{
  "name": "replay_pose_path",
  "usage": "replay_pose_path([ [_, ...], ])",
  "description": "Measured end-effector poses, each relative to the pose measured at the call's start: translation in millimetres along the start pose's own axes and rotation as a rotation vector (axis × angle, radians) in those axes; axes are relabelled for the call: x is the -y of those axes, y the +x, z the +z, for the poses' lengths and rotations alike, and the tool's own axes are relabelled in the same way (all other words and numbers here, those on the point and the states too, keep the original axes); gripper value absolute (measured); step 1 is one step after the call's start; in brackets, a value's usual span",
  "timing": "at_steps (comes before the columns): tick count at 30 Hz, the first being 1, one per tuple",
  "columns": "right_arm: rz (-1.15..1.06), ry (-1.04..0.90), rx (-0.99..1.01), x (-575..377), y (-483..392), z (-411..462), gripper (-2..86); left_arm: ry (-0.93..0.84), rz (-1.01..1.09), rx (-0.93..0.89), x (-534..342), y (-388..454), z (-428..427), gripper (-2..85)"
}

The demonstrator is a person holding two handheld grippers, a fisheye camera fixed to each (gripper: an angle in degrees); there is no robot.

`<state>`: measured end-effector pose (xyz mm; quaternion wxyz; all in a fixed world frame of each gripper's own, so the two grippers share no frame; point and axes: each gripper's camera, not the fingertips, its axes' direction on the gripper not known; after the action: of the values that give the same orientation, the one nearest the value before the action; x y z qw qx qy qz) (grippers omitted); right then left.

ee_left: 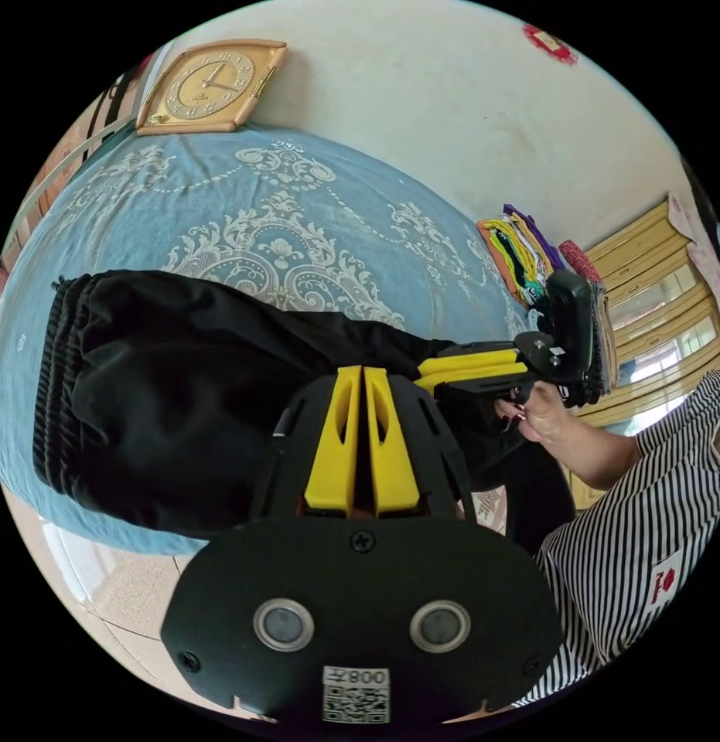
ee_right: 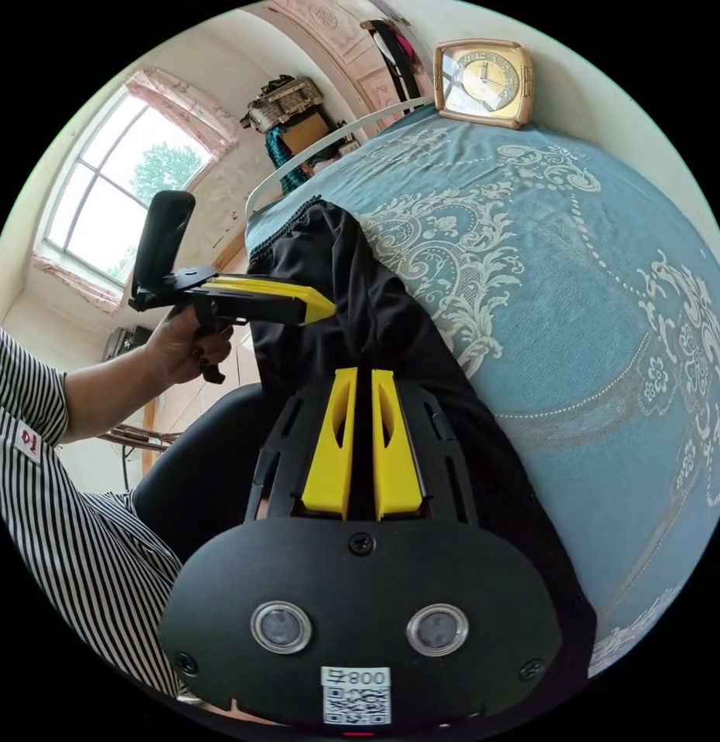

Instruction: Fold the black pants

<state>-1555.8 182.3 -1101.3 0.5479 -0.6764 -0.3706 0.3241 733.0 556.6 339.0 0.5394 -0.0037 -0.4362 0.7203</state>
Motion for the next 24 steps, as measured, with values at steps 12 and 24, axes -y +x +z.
replay_pose_path([
  [12,0.009,0.019,0.028,5,-12,-19,2.9,-0.192,0.14,0.067,2,-2,62,2.8],
  [24,0.087,0.224,-0.031,-7,0,-97,2.4,-0.002,0.07,-0.091,21,-45,34,0.4],
])
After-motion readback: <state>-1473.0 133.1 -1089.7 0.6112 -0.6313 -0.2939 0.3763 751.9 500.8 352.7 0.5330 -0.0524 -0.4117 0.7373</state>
